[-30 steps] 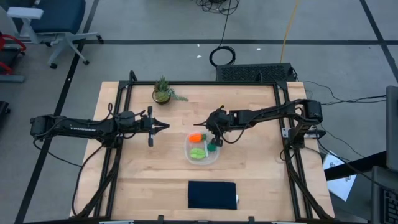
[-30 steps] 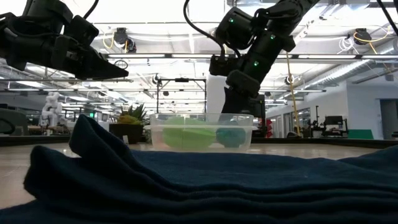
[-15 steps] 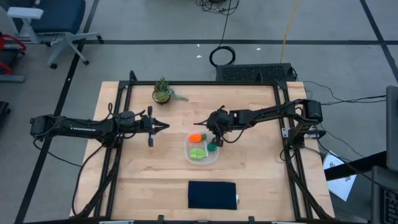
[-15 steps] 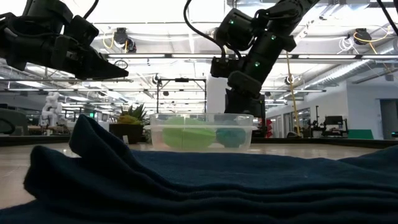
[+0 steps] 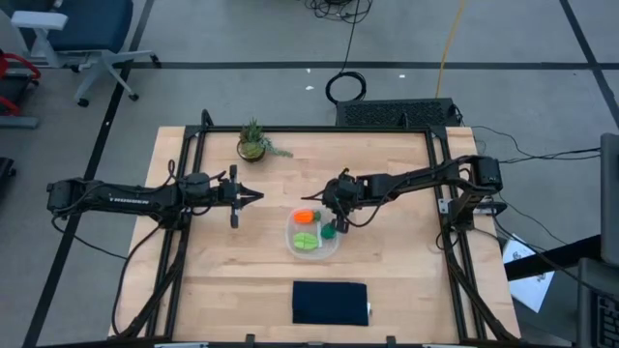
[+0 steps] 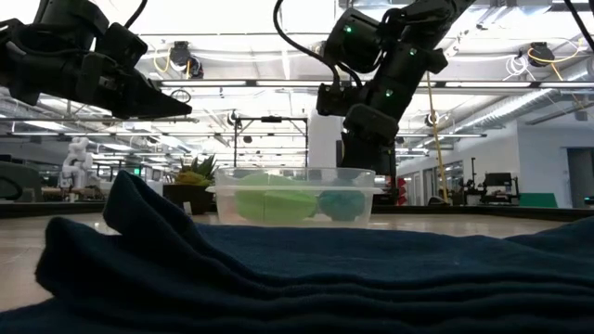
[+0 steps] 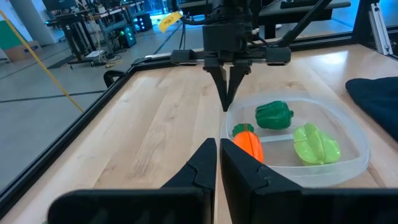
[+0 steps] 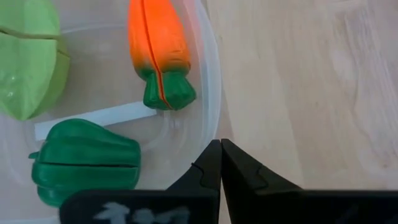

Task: Pick and placing Produce into tupperware
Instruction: Adjust the transparent bin, then return to Home Position

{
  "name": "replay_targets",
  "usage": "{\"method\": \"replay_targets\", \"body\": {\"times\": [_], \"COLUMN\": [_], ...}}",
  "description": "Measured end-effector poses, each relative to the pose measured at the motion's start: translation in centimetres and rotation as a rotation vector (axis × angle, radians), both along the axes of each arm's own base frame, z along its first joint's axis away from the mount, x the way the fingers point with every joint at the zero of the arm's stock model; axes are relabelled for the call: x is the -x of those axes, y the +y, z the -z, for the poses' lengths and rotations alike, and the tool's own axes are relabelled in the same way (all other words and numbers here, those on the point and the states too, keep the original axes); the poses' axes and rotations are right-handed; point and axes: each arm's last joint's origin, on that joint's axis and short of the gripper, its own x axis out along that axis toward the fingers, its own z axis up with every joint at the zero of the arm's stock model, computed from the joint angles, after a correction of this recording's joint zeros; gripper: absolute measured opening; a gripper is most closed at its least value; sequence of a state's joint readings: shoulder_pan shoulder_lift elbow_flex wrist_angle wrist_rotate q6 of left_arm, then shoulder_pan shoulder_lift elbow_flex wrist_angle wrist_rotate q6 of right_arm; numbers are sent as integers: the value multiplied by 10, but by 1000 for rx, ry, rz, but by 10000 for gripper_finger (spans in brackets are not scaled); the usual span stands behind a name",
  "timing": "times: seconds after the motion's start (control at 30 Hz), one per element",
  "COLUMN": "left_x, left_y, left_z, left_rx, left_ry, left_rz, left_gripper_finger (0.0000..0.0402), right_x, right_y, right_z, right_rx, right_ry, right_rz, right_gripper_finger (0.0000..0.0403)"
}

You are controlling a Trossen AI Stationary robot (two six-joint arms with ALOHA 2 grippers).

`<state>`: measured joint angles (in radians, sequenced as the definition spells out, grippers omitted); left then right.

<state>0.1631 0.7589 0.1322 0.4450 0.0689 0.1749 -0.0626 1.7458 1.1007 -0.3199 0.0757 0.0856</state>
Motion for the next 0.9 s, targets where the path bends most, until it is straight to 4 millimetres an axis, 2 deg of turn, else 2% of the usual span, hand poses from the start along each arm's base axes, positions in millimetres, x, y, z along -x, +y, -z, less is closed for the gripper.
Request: {"method": "replay_targets", "body": {"times": [0.3, 0.63, 0.77, 0.9], "left_x": [0, -1, -2, 0], "left_y": [0, -3, -8, -16], "left_z": [0, -9, -15, -20], "left_rx": [0, -88, -134, -182], "left_ry": [0, -86, -150, -179], "left_rz": [0, 46, 83, 120], "left_gripper_finger": [26, 26, 26, 19], "right_x": [0, 8, 22, 49], "right_y": [-1, 5, 13, 18], "right_z": [-5, -49, -67, -79], "right_rx": [17, 65, 81, 65], "right_ry": [-20, -188, -296, -426], "right_rz": [-14, -85, -123, -106], "right_gripper_finger": [0, 0, 0, 0]}}
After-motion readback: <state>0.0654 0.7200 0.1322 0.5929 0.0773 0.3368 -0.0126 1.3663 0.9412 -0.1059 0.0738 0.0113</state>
